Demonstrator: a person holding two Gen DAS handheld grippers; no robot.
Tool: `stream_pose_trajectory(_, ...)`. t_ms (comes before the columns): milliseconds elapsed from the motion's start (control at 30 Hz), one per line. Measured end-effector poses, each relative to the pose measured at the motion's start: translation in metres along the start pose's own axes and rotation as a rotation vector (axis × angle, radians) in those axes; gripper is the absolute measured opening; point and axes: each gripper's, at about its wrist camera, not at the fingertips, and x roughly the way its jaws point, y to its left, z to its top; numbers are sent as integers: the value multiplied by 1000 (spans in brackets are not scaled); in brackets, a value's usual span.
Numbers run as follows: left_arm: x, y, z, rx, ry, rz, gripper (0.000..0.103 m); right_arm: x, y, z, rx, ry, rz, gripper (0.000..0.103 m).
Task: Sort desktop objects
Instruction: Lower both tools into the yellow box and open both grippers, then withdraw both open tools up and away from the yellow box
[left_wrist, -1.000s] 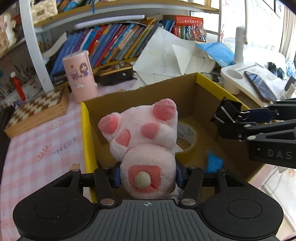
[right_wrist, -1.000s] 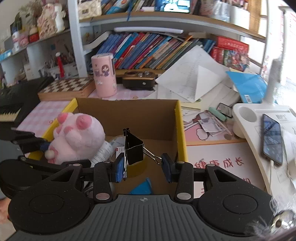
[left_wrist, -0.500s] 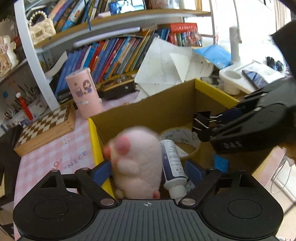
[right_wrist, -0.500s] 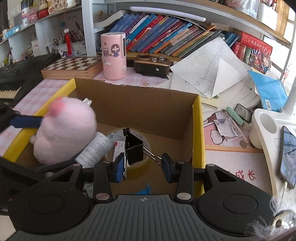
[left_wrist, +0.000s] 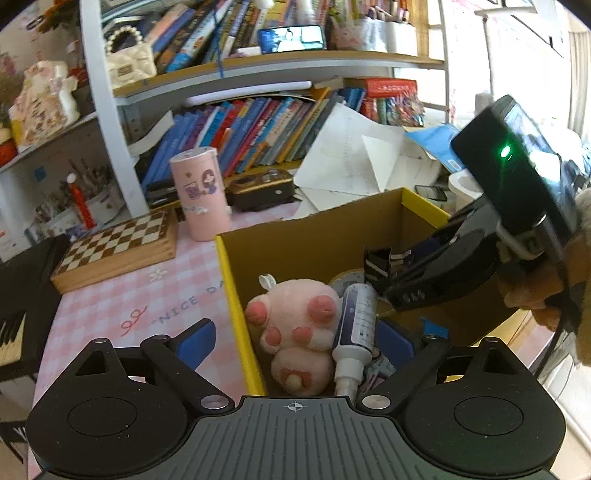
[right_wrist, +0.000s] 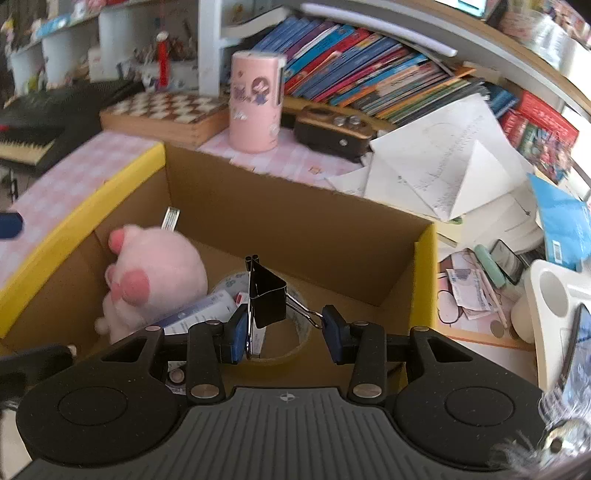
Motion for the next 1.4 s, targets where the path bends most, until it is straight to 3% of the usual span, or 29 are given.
stream_pose_trajectory(333,-14,2,-8,-52,-2,22,98,16,8,2,-76,123,39,39)
stream_pose_trajectory(700,-29,11,-19,-106,0,57,99,15,7,3,-59,133,49,39)
stream_pose_trajectory(833,-38,17,-24,-128,-7,69,99,8,7,2,-38,112,43,40)
stream_pose_trajectory(900,-44,22,-26,-139,-19,71,101,0,8,1,-31,95,34,46)
stream_pose_trajectory(1233,-82,43,-41,-178,-77,107,103,-63,25,-11,96,-72,-31,51)
stream_pose_trajectory(1400,-105,54,-52,-186,-101,207,103,-103,52,-20,151,-184,-72,59)
